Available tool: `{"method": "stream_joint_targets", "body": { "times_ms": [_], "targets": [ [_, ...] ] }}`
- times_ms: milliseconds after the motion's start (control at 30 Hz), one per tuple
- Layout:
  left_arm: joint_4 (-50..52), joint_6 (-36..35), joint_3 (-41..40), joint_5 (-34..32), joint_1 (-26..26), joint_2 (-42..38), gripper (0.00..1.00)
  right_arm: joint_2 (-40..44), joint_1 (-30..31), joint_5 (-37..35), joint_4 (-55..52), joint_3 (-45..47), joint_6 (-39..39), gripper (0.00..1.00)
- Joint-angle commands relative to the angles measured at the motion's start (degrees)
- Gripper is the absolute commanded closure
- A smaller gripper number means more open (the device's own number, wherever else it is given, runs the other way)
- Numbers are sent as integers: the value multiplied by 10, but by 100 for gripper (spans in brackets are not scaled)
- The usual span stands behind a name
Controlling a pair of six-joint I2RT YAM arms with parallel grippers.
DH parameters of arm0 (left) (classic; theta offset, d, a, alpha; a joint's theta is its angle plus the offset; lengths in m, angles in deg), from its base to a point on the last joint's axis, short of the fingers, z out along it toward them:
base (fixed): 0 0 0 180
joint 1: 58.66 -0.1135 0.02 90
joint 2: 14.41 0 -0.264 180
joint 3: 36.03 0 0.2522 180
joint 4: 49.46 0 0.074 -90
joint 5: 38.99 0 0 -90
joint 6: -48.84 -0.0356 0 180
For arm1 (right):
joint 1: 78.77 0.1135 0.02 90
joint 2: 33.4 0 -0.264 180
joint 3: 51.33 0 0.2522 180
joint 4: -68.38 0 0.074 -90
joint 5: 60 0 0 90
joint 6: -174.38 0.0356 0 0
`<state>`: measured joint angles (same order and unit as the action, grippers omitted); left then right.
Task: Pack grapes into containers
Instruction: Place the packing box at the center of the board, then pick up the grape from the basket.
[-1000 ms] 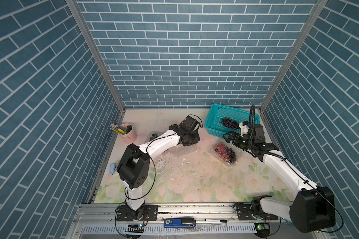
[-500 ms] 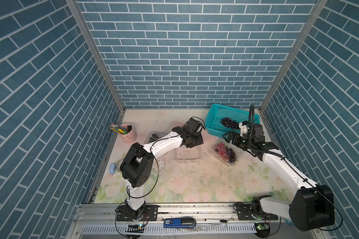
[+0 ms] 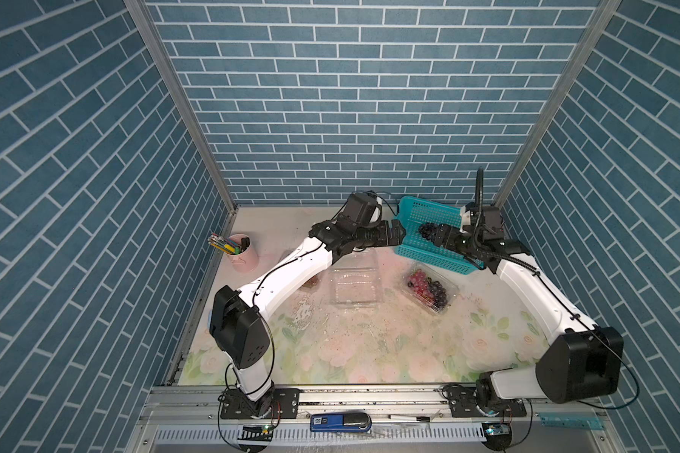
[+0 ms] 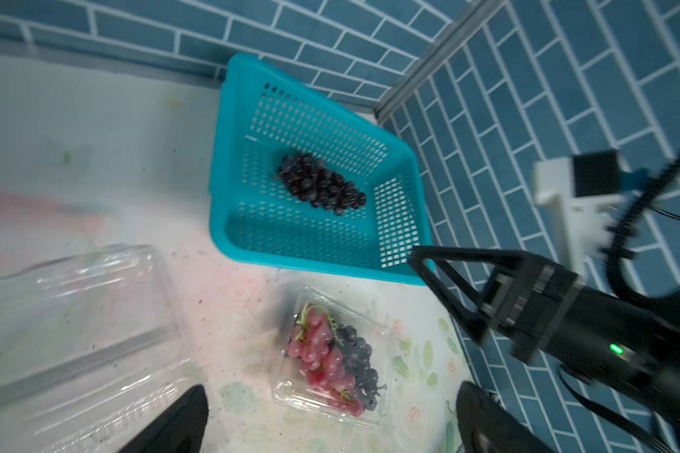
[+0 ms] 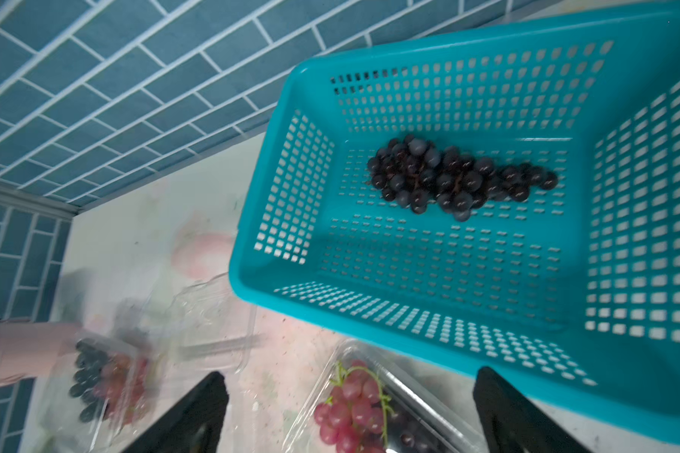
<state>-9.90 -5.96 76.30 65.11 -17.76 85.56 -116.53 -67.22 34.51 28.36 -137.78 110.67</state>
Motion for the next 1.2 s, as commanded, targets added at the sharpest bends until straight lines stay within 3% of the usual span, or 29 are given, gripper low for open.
{"method": "stream_joint_targets", "body": {
  "times_ms": [0,200,633,833,967,1067,1167],
  "targets": [
    [0,-53,30,56,1,35,1,-75,-18,-76,-69,-64,-54,1],
    [-40,-40,37,104,-6,76,1,-230,-51,-76,-137,-202,-93,1],
    [-86,-7,46,173,-35,126,1,-479,-90,-19,-161,-418,-172,2],
    [-79,-10,55,178,-44,135,0,-547,-91,1,-154,-485,-182,2],
    [-72,-6,62,193,-51,147,1,-583,-91,63,-171,-529,-178,2],
    [-71,-5,65,196,-55,152,0,-565,-90,134,-148,-502,-146,1],
    [-73,-3,69,196,-57,158,0,-517,-89,186,-72,-419,-95,1]
  ]
}}
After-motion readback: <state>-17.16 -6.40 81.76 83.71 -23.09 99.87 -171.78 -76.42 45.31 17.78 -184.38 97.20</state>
